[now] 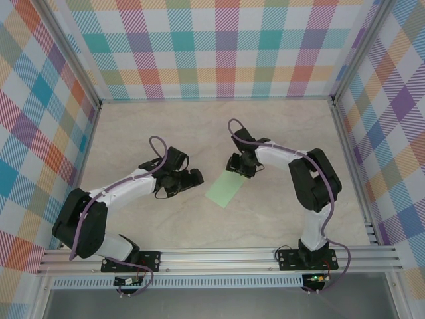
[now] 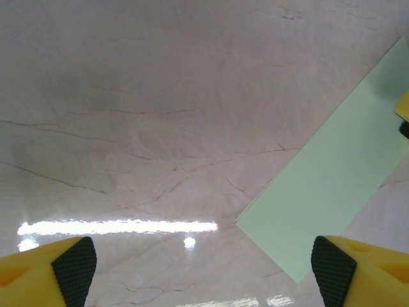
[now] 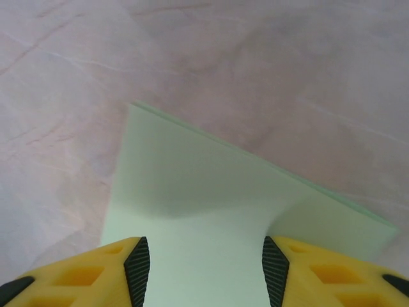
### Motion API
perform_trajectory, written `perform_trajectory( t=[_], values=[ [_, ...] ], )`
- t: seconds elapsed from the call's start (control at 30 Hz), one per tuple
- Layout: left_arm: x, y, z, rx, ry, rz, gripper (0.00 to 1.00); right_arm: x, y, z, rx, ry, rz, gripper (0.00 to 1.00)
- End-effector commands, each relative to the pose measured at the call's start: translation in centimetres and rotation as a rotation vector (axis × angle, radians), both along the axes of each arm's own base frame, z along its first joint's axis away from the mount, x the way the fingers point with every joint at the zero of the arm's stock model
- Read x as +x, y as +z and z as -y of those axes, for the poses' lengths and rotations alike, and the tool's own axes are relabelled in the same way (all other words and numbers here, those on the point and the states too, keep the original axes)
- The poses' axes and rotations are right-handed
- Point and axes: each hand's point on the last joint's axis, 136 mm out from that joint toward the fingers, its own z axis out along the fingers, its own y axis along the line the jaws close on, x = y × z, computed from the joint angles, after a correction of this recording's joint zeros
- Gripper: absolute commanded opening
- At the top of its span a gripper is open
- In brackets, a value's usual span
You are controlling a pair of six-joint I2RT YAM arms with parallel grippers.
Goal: Fold a paper plane with a square sheet of paper (pick it up from the middle)
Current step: Rotate the square sheet of paper at the center of the table, then fold the triangle a second time at the center of the table.
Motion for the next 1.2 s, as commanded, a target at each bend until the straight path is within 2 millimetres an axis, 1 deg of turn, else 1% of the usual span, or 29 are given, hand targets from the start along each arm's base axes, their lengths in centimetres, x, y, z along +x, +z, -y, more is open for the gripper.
perform_trajectory(
  t=[0.0,0.07,0.13,0.2,0.27,0.37,0.43,0.47,0.5,0.57,0.7,0.77,0.87,0.9,1.0,1.17],
  values=[
    [-0.4,-0.4,-1.5,0.037,0.026,-0.016,0.95,-1.3,-1.7,-2.8,0.032,0.155,-0.058,0.50],
    [-0.3,-0.4,-1.7,0.037,0.032,-0.015,0.97,-1.7,-2.2,-4.2,0.061,0.228,-0.065,0.49],
    [-0.4,-0.5,-1.7,0.034,0.036,-0.020,0.98,-2.0,-2.3,-5.9,0.111,0.297,-0.062,0.47],
    [-0.6,-0.7,-1.6,0.021,0.039,-0.032,0.99,-2.3,-1.7,-7.2,0.155,0.355,-0.044,0.45],
    [-0.9,-1.0,-1.3,-0.004,0.040,-0.043,1.00,-2.2,-0.4,-8.0,0.183,0.386,-0.005,0.45],
    [-1.3,-1.1,-0.4,-0.065,0.036,-0.059,1.00,-1.5,2.3,-7.9,0.187,0.377,0.071,0.45],
    [-1.6,-1.0,0.2,-0.108,0.028,-0.069,1.00,-1.2,4.1,-7.3,0.178,0.348,0.113,0.47],
    [-1.8,-1.0,0.6,-0.133,0.019,-0.074,1.00,-1.3,4.4,-6.8,0.164,0.323,0.116,0.47],
    [-2.0,-0.9,0.9,-0.150,0.012,-0.082,1.00,-1.3,4.4,-6.2,0.140,0.284,0.107,0.47],
    [-2.4,-0.8,1.3,-0.175,-0.003,-0.091,1.00,-1.8,4.0,-5.5,0.125,0.236,0.081,0.47],
    [-3.0,-0.6,2.4,-0.237,-0.037,-0.117,1.00,-2.6,2.8,-4.6,0.104,0.184,0.047,0.47],
    [-3.3,-0.5,2.8,-0.261,-0.041,-0.125,1.00,-2.8,2.7,-4.9,0.123,0.188,0.039,0.47],
    [-4.1,-1.0,3.1,-0.274,-0.037,-0.157,1.00,-2.9,1.7,-5.2,0.124,0.188,0.015,0.47],
    [-3.7,-0.7,3.5,-0.294,-0.045,-0.135,0.99,-2.8,1.3,-5.2,0.117,0.187,0.009,0.47],
    [-4.1,-0.7,4.1,-0.316,-0.049,-0.145,0.98,-2.4,0.6,-5.3,0.108,0.184,0.006,0.46],
    [-4.7,-0.7,5.4,-0.362,-0.054,-0.162,0.98,-2.1,-0.7,-4.5,0.057,0.143,-0.004,0.46]
  ],
)
